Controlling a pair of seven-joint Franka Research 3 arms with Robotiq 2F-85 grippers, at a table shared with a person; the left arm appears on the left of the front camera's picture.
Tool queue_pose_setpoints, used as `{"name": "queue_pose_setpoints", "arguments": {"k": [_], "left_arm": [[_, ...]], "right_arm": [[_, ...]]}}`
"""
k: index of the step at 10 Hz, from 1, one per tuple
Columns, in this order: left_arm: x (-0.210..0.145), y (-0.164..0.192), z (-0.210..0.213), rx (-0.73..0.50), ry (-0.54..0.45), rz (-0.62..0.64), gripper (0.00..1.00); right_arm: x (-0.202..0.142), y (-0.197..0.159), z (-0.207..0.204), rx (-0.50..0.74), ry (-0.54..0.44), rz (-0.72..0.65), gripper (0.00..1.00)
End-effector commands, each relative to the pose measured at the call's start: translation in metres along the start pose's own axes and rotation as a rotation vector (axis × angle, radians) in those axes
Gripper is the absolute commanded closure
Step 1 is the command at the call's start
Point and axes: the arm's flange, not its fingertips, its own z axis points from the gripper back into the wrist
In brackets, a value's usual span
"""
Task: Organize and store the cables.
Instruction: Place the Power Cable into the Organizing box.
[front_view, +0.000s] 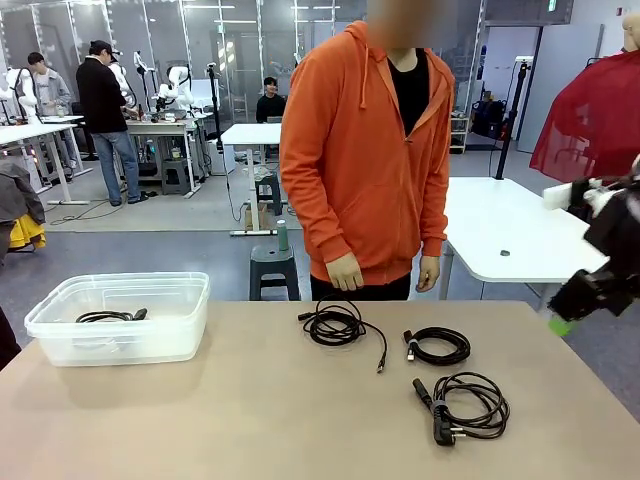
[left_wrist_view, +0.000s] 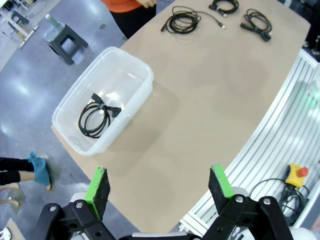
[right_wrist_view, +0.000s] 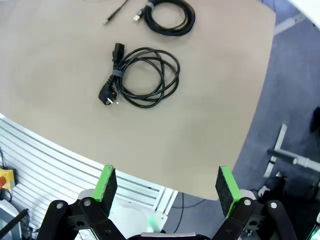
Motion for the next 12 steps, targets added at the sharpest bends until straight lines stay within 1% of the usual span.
{"name": "queue_pose_setpoints", "arguments": {"k": [1,4,5,7,8,9,10,11,12], "left_arm": [[0.000,0.000,0.002,0.004,0.001,-0.005,0.00],[0.000,0.000,0.002,0.004,0.001,-0.005,0.00],[0.000,0.000,0.002,0.004,0.001,-0.005,0.00],[0.000,0.000,0.002,0.004,0.001,-0.005,0.00],[0.000,0.000,0.002,0.004,0.001,-0.005,0.00],[0.000,0.000,0.002,0.004,0.001,-0.005,0.00],[0.000,0.000,0.002,0.004,0.001,-0.005,0.00],[0.000,0.000,0.002,0.004,0.001,-0.005,0.00],[0.000,0.000,0.002,0.004,0.001,-0.005,0.00]], "right_arm": [[0.000,0.025,-0.045,0.025,0.057,-0.089,0.00],[0.011,0.063,-0.098,0.062,0.086,-0.150,0.00],[0.014,0.072,-0.113,0.055,0.085,-0.172,0.00],[0.014,0.089,-0.134,0.082,0.038,-0.204,0.00],[0.010,0.094,-0.146,0.072,0.003,-0.201,0.00],[0.006,0.097,-0.153,0.093,-0.018,-0.198,0.00],[0.002,0.100,-0.160,0.104,0.002,-0.191,0.00],[0.000,0.100,-0.171,0.093,0.003,-0.182,0.00],[0.000,0.102,-0.176,0.109,0.009,-0.201,0.00]]}}
